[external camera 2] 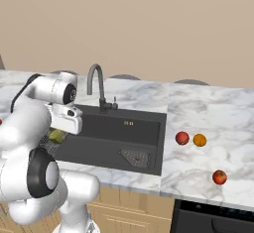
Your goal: There is a mixed pile of frozen fruits and vegetables on the counter. Locate all the frozen vegetables and place the items in a bowl on the counter. Take all the frozen fruits and defrost them in a running sink.
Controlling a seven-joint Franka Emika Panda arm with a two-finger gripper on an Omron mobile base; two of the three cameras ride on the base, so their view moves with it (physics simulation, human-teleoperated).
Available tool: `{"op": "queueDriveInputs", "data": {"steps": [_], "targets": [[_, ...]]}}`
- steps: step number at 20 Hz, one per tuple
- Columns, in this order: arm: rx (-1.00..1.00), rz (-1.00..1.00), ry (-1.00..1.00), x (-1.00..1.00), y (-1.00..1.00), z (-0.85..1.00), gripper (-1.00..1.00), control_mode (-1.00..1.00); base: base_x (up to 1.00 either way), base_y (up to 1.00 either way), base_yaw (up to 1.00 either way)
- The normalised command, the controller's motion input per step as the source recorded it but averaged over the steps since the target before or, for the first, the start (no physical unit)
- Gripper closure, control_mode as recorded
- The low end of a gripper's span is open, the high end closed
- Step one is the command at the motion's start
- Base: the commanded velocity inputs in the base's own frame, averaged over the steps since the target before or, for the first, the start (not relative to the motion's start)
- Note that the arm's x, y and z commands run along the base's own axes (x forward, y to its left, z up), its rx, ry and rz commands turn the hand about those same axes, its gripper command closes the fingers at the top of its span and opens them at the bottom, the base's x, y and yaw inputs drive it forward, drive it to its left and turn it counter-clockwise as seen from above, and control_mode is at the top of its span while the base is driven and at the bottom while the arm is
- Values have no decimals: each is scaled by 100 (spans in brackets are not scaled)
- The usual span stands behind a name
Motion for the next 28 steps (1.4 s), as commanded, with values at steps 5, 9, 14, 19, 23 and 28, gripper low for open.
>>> {"op": "queueDriveInputs", "data": {"steps": [5, 9, 14, 19, 23, 28], "targets": [[-19, 5, 9, 0, 100, 2, 100, -100, 0, 0, 0], [-24, 0, 8, 0, 100, 18, 100, -100, 0, 0, 0], [-20, -1, 0, 1, 99, 22, 100, -100, 0, 0, 0], [-2, -8, -11, 13, 85, 4, 100, -100, 0, 0, 0], [13, -8, -25, 12, 65, -1, 100, -100, 0, 0, 0], [5, -11, -16, 11, 79, 0, 100, -100, 0, 0, 0]]}}
